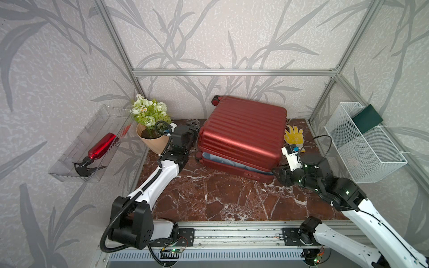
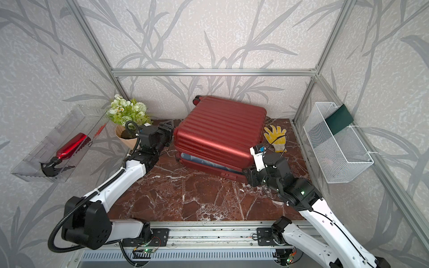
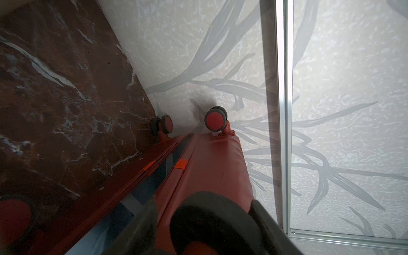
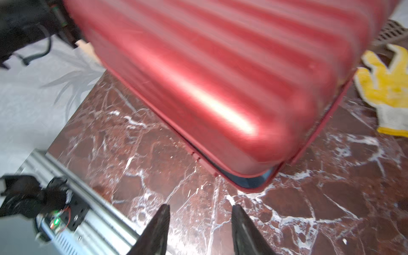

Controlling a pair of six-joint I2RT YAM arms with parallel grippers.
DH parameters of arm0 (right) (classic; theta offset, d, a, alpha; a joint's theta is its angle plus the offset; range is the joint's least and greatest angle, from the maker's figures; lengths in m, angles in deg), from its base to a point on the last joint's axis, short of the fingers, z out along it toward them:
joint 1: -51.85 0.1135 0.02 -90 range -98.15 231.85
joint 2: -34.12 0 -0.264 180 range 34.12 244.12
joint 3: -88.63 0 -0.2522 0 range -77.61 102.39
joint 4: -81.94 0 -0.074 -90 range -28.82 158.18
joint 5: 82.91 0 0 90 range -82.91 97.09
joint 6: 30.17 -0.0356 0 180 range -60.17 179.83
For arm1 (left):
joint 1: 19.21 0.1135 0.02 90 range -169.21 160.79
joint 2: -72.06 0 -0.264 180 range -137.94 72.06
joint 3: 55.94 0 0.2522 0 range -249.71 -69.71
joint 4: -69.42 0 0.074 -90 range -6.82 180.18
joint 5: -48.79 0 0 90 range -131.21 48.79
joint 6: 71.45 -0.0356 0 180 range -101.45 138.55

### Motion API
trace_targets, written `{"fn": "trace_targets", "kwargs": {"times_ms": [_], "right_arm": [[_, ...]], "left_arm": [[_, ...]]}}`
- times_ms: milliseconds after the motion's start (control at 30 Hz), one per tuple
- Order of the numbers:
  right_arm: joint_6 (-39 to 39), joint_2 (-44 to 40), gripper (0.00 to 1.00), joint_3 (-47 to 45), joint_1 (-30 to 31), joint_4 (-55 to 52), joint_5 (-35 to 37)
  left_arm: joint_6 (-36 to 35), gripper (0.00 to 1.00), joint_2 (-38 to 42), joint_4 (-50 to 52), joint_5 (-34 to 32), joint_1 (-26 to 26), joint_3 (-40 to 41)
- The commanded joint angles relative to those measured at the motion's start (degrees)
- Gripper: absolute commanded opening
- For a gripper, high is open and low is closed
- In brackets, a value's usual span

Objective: Open the suitcase zippers
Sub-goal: Open the suitcase at the center of the board.

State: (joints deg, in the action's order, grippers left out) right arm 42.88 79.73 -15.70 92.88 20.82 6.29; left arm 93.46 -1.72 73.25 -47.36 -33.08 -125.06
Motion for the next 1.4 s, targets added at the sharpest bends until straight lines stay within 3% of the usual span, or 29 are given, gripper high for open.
{"fn": "trace_targets", "kwargs": {"times_ms": [0, 167, 300, 400, 467, 533, 667, 900, 1000, 1200, 1367], "right_arm": [[5.9, -1.5, 0.45, 3.9, 8.4, -6.8, 5.5], [11.2, -0.8, 0.41, 3.3, 19.1, -7.6, 9.3], [19.7, 2.4, 0.38, -1.9, 27.1, 3.1, 22.3], [29.4, 6.7, 0.22, -7.4, 27.4, 18.5, 27.8], [37.3, 10.1, 0.0, -10.8, 27.4, 30.9, 31.1], [46.1, 15.0, 0.0, -12.8, 27.3, 43.8, 35.1], [61.1, 27.3, 0.0, -13.3, 25.3, 59.3, 39.3], [65.9, 40.0, 0.0, -4.0, 14.4, 65.6, 40.1], [67.0, 41.9, 0.0, 2.2, 12.7, 64.8, 39.4], [67.5, 44.5, 0.0, 11.1, 9.7, 63.0, 36.8], [63.8, 49.8, 0.0, 22.9, 2.6, 58.5, 32.4]], "left_arm": [[-6.2, 0.21, 7.1, -2.2, -6.8, -1.8, -2.3], [-9.8, 0.22, 8.2, 0.5, -10.2, -4.1, -7.7], [-12.2, 0.22, 4.6, 1.3, -11.0, -4.1, -13.3], [-13.2, 0.23, 1.5, 1.8, -11.1, -4.1, -17.0], [-13.9, 0.23, 0.1, 2.0, -11.1, -4.1, -19.0], [-14.6, 0.23, -1.2, 2.8, -11.3, -4.1, -21.0], [-15.2, 0.25, -3.3, 3.1, -11.7, -4.1, -23.7], [-16.4, 0.29, -4.6, 5.3, -11.0, -4.1, -25.3], [-17.2, 0.41, -4.6, 6.4, -11.9, -4.1, -25.2], [-21.3, 0.99, -3.5, 7.1, -11.8, -4.1, -26.9], [-27.2, 0.99, -0.1, 10.0, -16.0, -4.1, -28.7]]}}
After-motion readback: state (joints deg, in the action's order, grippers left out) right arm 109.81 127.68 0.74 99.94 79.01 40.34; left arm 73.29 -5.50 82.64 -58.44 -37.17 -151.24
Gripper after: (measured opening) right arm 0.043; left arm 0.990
